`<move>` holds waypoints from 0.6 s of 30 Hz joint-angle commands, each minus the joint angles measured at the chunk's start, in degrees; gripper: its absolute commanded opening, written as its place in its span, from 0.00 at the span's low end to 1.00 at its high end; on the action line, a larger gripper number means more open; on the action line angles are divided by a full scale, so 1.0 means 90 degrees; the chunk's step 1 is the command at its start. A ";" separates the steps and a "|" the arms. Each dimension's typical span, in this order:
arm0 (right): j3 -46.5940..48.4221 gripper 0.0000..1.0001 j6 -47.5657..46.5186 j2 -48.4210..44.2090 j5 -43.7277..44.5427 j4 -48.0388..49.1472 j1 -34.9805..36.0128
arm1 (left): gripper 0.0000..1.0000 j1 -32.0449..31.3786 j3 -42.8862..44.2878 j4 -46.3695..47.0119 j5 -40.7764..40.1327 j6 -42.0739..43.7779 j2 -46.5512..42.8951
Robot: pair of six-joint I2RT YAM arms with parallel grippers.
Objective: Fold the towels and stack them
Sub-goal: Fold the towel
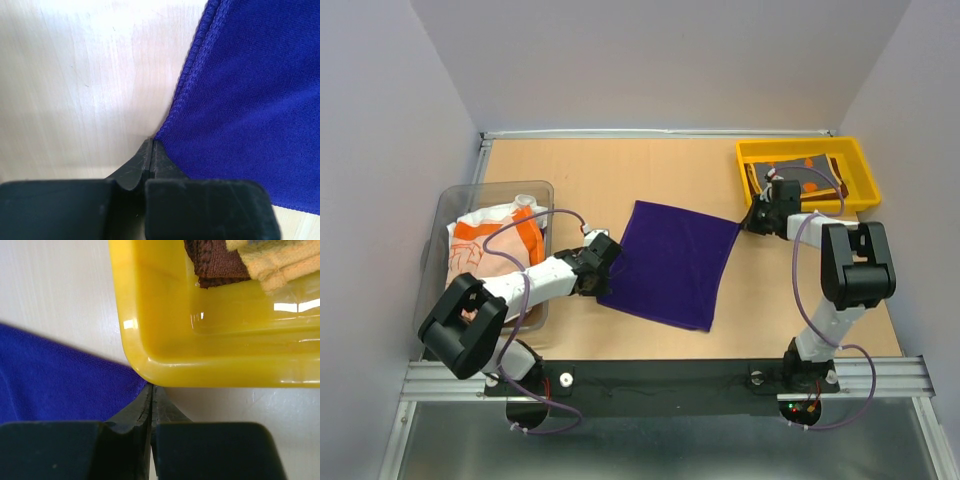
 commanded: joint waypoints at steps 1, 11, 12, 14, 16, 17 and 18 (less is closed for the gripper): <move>0.0296 0.02 -0.0048 0.0237 0.0173 0.0127 -0.0091 | 0.00 0.0005 -0.0129 -0.0381 -0.0324 -0.0110 0.0280; 0.0462 0.07 -0.0194 0.0374 0.0046 0.0117 -0.0100 | 0.08 -0.0005 -0.0090 -0.0586 -0.0324 -0.0286 0.0154; 0.0491 0.09 -0.0252 0.0403 -0.0012 0.0117 -0.0100 | 0.13 -0.0005 -0.0090 -0.0586 -0.0285 -0.0296 0.0057; 0.0540 0.15 -0.0292 0.0442 -0.0236 0.0108 -0.0100 | 0.27 -0.0005 -0.0061 -0.0557 -0.0169 -0.0248 -0.0022; 0.0560 0.16 -0.0301 0.0442 -0.0402 0.0098 -0.0100 | 0.41 -0.0005 -0.0003 -0.0577 -0.0051 -0.0169 -0.0080; 0.0570 0.17 -0.0301 0.0432 -0.0432 0.0088 -0.0100 | 0.48 -0.0005 0.0094 -0.0596 -0.0002 -0.0121 -0.0129; 0.0570 0.20 -0.0340 0.0413 -0.0452 0.0069 -0.0100 | 0.62 -0.0005 0.0221 -0.0664 0.0047 -0.0111 -0.0313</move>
